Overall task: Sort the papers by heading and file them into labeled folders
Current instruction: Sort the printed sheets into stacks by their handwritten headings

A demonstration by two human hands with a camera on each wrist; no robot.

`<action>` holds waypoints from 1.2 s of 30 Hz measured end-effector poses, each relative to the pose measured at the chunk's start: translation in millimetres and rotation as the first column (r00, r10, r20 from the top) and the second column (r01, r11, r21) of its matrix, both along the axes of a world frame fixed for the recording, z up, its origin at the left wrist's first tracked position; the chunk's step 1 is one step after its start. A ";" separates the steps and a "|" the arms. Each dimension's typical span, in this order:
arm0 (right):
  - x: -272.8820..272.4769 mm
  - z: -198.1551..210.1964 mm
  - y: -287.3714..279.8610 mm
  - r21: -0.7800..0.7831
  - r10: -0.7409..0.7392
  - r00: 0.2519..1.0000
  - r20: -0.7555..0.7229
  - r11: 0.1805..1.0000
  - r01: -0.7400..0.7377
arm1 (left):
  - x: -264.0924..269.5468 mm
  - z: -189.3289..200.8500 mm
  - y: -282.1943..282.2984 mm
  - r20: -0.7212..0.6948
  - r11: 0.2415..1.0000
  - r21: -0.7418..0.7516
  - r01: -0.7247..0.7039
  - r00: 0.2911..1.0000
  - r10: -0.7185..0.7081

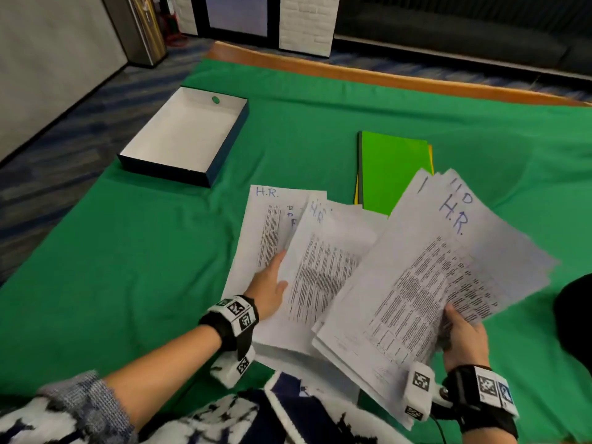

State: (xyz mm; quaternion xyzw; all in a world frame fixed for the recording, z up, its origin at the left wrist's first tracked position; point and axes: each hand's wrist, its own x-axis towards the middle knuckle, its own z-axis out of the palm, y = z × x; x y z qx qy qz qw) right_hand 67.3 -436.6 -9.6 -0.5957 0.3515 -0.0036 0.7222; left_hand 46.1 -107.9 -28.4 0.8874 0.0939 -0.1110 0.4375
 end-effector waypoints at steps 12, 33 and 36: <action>-2.6 -33.1 17.4 -0.048 0.186 0.969 -0.164 0.979 -0.196 | 22.4 -31.8 43.5 0.019 0.909 0.355 -0.219 0.974 0.227; -5.4 -50.5 9.0 -0.002 0.164 0.958 -0.235 0.986 -0.170 | 22.5 -30.1 26.9 0.285 0.954 0.231 -0.189 0.951 0.120; -4.6 -50.9 9.9 -0.018 0.164 0.960 -0.225 0.985 -0.172 | 22.9 -27.6 31.9 0.214 0.941 0.233 -0.244 0.957 0.195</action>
